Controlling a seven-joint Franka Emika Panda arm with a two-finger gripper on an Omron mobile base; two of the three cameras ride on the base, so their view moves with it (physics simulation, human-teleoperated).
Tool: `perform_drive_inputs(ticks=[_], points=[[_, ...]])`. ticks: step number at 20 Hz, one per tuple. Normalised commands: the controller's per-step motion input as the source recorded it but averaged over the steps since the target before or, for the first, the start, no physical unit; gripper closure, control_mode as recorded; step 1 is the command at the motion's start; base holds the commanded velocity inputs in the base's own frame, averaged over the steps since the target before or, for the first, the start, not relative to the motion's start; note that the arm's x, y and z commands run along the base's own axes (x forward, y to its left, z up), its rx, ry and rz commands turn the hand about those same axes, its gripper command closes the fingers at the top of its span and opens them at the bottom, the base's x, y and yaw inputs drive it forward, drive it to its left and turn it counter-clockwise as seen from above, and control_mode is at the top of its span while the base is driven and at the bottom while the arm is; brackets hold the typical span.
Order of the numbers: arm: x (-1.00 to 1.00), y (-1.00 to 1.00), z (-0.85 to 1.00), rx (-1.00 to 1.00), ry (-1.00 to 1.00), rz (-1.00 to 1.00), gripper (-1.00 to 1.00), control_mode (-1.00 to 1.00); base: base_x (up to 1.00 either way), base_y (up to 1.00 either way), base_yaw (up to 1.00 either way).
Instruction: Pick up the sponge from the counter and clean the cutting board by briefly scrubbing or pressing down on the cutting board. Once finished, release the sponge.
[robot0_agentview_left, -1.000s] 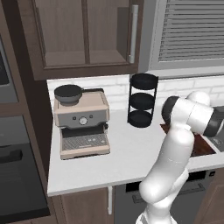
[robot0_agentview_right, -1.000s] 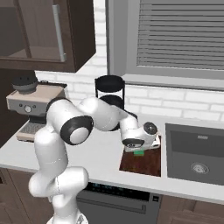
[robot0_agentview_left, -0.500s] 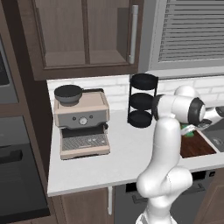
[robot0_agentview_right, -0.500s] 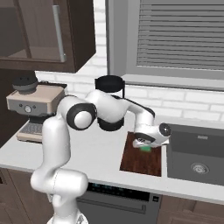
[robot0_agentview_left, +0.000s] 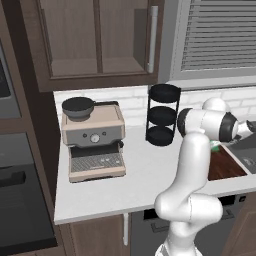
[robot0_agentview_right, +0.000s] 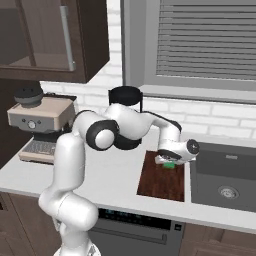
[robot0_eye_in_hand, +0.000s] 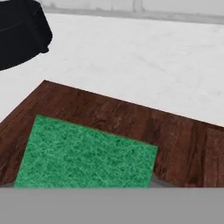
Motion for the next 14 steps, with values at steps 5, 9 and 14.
perform_drive_inputs(ticks=[5, 9, 14], points=[[0.44, 0.16, -0.08, -0.03, -0.05, -0.04, 1.0, -1.0, 0.0, 0.0, 0.0], [0.28, 0.05, 0.0, 0.0, -0.02, -0.04, 1.0, -1.0, 0.0, 0.0, 0.0], [0.28, 0.16, 0.0, 0.0, -0.02, -0.05, 1.0, -1.0, 0.0, 0.0, 0.0]])
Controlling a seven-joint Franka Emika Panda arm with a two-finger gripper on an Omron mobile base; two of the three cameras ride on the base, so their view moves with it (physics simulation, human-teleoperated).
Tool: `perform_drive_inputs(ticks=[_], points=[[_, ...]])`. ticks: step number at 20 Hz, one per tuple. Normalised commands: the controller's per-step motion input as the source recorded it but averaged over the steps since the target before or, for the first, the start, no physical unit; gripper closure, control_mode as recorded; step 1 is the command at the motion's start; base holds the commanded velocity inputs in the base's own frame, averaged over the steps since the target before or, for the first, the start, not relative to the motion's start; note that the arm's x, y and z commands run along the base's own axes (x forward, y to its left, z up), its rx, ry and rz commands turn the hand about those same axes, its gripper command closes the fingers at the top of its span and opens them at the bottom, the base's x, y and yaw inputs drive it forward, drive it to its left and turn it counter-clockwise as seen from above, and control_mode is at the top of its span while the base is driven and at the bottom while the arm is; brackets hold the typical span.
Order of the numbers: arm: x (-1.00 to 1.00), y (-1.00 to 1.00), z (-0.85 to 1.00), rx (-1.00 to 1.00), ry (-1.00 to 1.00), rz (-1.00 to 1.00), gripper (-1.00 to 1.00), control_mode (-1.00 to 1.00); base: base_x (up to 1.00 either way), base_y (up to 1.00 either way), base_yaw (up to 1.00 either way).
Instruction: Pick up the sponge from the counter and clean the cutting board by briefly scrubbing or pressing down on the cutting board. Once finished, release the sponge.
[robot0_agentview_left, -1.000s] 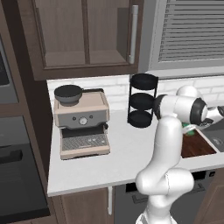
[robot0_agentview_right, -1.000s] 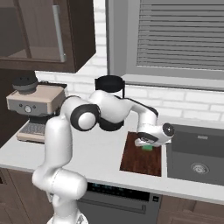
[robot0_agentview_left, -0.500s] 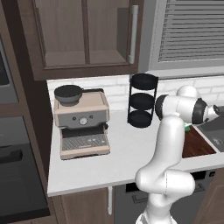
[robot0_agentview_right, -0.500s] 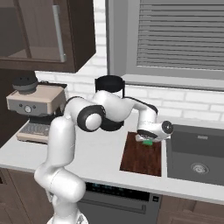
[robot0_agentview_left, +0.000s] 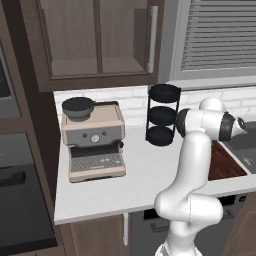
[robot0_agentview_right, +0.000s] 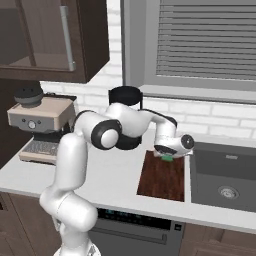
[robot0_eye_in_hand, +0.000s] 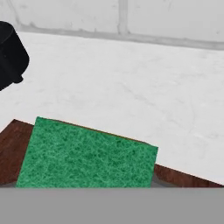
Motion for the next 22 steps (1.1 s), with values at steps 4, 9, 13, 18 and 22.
perform_drive_inputs(ticks=[4, 9, 13, 18, 22], points=[[0.03, 0.4, 0.0, 0.0, -0.01, -0.04, 1.0, -1.0, 0.0, 0.0, 0.0], [0.0, 0.53, 0.0, 0.0, -0.02, -0.03, 1.0, -1.0, 0.0, 0.0, 0.0], [0.0, 0.32, -0.05, -0.06, -0.04, -0.02, 1.0, -1.0, 0.0, 0.0, 0.0], [-0.43, 0.0, -0.09, -0.05, -0.14, 0.0, 1.0, -1.0, 0.0, 0.0, 0.0], [-0.78, 0.0, -0.14, -0.04, -0.21, 0.0, 1.0, -1.0, 0.0, 0.0, 0.0]])
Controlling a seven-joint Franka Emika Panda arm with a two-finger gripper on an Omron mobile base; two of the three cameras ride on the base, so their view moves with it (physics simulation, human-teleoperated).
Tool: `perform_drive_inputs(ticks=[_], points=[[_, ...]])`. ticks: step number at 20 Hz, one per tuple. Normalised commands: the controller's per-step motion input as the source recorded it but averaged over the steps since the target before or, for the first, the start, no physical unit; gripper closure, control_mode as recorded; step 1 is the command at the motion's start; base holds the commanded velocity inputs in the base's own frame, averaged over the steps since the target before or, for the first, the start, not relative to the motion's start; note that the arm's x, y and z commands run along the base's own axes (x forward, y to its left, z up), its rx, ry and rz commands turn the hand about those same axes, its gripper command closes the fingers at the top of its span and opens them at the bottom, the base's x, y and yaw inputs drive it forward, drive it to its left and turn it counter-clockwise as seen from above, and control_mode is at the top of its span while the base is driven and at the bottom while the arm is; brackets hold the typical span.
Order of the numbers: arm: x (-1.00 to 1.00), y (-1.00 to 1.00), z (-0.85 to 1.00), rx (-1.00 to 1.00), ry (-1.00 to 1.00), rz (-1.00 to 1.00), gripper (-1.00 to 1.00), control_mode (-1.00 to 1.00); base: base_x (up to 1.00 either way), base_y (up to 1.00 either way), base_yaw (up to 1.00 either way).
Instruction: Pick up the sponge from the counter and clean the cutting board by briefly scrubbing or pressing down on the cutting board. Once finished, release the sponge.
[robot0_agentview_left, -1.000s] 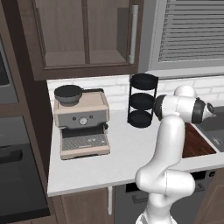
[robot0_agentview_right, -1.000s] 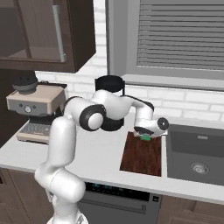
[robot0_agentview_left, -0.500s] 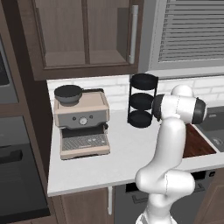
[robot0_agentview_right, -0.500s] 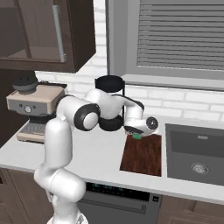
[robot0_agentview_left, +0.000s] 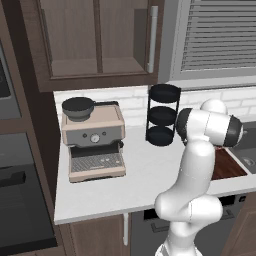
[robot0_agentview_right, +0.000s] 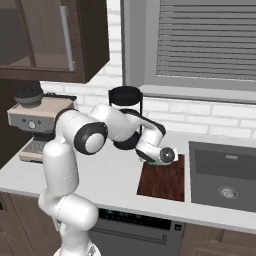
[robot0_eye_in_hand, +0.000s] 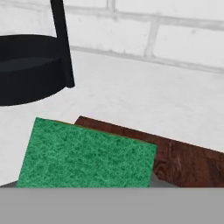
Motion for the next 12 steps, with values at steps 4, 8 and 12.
perform_drive_inputs(ticks=[4, 8, 12], points=[[-0.74, 0.0, -0.19, 0.0, -0.1, 0.0, 1.0, -1.0, 0.0, 0.0, 0.0], [-0.71, -0.05, -0.16, 0.0, -0.05, 0.0, 1.0, -1.0, 0.0, 0.0, 0.0], [-0.67, -0.27, 0.0, 0.0, 0.0, 0.0, 1.0, -1.0, 0.0, 0.0, 0.0]])
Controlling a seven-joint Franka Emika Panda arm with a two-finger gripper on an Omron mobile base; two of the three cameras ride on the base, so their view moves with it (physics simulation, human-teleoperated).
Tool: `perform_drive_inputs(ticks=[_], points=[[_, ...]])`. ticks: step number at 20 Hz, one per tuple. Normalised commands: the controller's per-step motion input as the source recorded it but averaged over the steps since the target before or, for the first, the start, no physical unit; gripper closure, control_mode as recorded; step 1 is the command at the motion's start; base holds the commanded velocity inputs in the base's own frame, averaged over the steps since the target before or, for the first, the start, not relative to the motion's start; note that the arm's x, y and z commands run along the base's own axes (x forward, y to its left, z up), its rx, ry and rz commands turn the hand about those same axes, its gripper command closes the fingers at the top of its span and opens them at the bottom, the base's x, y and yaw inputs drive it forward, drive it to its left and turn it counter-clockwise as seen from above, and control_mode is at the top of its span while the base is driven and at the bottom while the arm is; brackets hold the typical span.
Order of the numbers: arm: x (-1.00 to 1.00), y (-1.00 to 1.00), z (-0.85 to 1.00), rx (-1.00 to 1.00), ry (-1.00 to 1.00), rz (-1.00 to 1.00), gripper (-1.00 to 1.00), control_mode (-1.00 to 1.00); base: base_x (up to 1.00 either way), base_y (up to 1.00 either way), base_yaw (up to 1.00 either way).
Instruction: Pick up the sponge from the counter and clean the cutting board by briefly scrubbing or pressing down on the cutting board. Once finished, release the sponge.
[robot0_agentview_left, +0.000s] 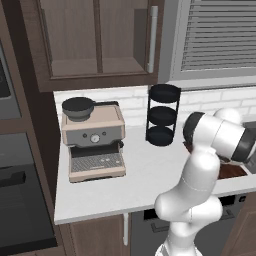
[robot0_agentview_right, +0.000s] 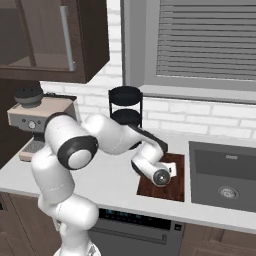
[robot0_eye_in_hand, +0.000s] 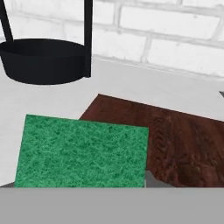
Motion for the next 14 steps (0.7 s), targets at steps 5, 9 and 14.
perform_drive_inputs(ticks=[5, 9, 14], points=[[-0.73, -0.34, -0.01, 0.0, 0.0, 0.0, 1.0, -1.0, 0.0, 0.0, 0.0], [-0.66, -0.29, -0.05, 0.0, -0.01, 0.0, 1.0, -1.0, 0.0, 0.0, 0.0], [-0.31, -0.29, -0.04, 0.0, 0.0, 0.0, 1.0, -1.0, 0.0, 0.0, 0.0]])
